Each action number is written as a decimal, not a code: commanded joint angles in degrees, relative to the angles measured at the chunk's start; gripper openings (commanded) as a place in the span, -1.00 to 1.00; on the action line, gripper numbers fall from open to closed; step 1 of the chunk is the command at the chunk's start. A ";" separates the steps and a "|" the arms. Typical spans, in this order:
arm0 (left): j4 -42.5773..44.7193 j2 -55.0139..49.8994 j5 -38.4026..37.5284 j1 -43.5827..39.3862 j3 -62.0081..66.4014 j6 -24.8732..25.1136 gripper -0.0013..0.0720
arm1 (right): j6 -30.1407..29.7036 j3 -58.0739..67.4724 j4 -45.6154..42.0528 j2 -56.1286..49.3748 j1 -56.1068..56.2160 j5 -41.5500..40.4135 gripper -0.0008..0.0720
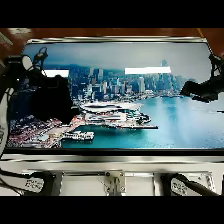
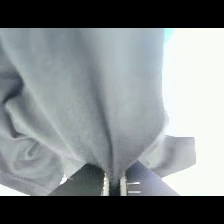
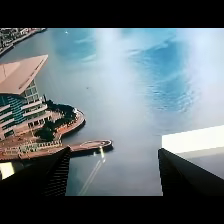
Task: Fold the shirts.
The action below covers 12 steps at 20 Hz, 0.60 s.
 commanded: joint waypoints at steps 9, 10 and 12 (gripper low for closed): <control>-22.16 14.58 5.77 -30.67 -1.55 -3.69 -0.86 | -4.37 4.48 -2.08 14.82 -0.04 13.22 0.87; -22.21 12.44 8.90 -34.36 -2.62 -4.48 -0.86 | -4.48 4.48 -2.62 15.04 -0.04 16.59 0.87; -22.21 6.71 14.51 -40.48 -3.67 -6.43 -0.86 | -4.31 4.48 -2.99 15.08 -0.04 17.79 0.87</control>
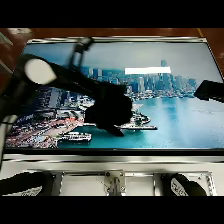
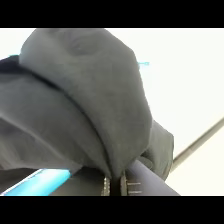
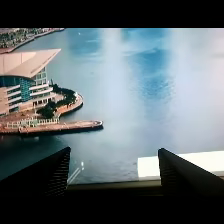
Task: Fold the shirts.
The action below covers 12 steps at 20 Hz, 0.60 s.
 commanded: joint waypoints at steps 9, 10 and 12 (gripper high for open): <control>-5.33 -16.90 -7.80 1.88 2.14 -2.08 0.98 | -0.13 -5.57 -2.25 0.63 -0.20 2.62 0.87; -4.90 -15.45 -11.58 6.34 2.08 -0.92 0.98 | -0.52 -8.59 -2.03 0.63 -0.79 1.29 0.87; -2.93 -12.72 -17.88 14.84 1.57 0.22 0.98 | -1.38 -15.45 -0.85 0.63 -3.34 -1.62 0.87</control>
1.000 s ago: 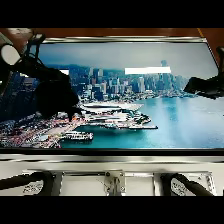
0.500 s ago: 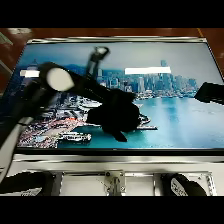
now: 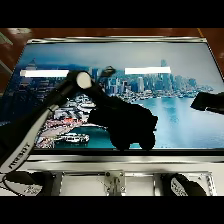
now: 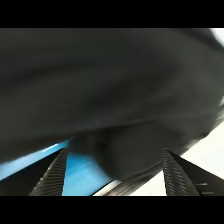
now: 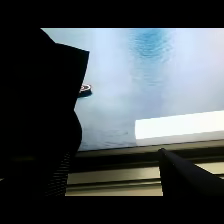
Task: Fold the shirts.
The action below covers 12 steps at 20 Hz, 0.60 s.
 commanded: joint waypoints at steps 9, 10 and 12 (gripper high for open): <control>-3.21 4.98 1.07 22.73 -25.66 3.41 0.99 | -4.55 -25.88 22.36 -5.53 -14.03 -15.34 0.87; -4.48 3.98 3.72 22.45 -27.06 3.41 0.99 | -4.55 -25.88 22.86 -7.08 -13.73 -15.30 0.87; -6.34 1.36 6.69 21.62 -27.67 3.43 0.98 | -4.68 -25.88 24.13 -9.97 -12.81 -15.72 0.87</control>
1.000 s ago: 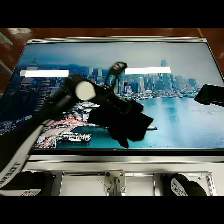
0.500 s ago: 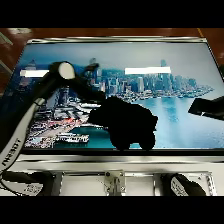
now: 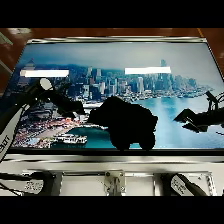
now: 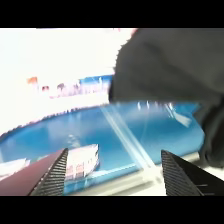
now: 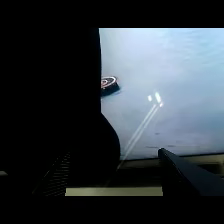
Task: Fold the shirts.
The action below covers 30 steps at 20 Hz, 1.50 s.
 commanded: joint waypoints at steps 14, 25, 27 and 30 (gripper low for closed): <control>-16.90 -11.06 15.19 -4.42 -3.54 2.82 -0.49 | -0.61 -1.40 4.66 -10.40 10.21 -3.91 0.88; -15.37 -7.37 12.85 -4.09 -3.54 6.69 -0.86 | -3.65 -7.98 13.07 -10.51 10.80 -9.57 0.87; -15.37 -6.88 12.83 -4.11 -3.54 6.69 -0.86 | -4.37 -10.71 17.07 -10.51 10.95 -14.05 0.87; -15.39 -6.69 12.90 -4.11 -3.54 6.71 -0.86 | -4.39 -11.76 17.70 -11.67 14.36 -15.89 0.74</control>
